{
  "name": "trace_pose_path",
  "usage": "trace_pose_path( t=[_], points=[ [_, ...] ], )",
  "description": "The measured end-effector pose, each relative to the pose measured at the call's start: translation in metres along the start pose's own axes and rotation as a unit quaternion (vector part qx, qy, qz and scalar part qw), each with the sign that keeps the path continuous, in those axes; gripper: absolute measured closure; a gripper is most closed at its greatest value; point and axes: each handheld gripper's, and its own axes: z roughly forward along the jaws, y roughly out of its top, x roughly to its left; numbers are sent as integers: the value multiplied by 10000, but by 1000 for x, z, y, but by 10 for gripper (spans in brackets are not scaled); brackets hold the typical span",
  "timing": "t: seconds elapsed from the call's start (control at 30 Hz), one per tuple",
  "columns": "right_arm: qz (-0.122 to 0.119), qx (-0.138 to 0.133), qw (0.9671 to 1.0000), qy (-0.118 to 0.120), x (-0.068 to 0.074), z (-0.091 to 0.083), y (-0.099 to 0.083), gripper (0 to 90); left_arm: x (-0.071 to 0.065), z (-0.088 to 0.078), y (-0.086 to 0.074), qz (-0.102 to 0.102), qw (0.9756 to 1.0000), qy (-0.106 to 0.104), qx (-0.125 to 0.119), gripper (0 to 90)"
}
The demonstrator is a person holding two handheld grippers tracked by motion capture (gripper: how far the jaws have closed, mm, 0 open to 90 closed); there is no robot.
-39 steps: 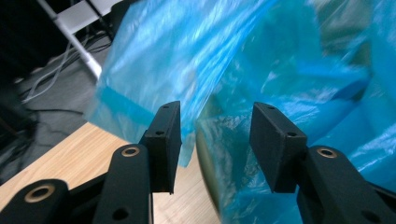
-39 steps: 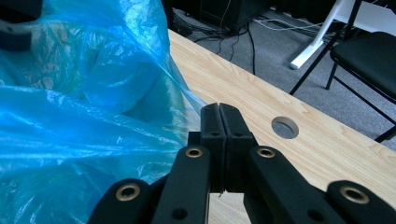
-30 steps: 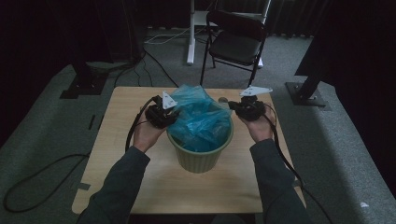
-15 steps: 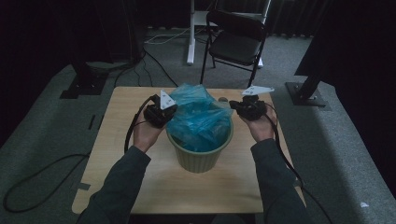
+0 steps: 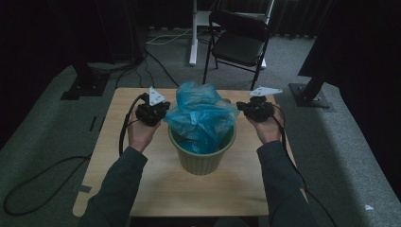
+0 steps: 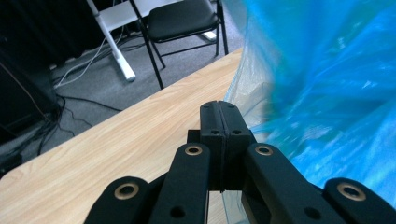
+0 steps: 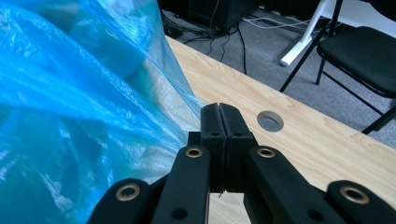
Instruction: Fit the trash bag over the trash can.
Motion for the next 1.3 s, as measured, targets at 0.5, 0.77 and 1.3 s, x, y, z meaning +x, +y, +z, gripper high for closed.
trace_pose_path(
  t=[0.5,0.77,1.3],
  points=[
    [18,300,9995,108,-1,7,-23,893,10,12,-28,-285,9990,-148,320,895],
    [-68,259,9994,227,7,-4,-37,893,14,-5,-39,-466,9984,-294,134,895],
    [-527,524,9955,583,37,-5,-57,894,-16,-16,-62,-248,9958,-858,201,894]
  ],
)
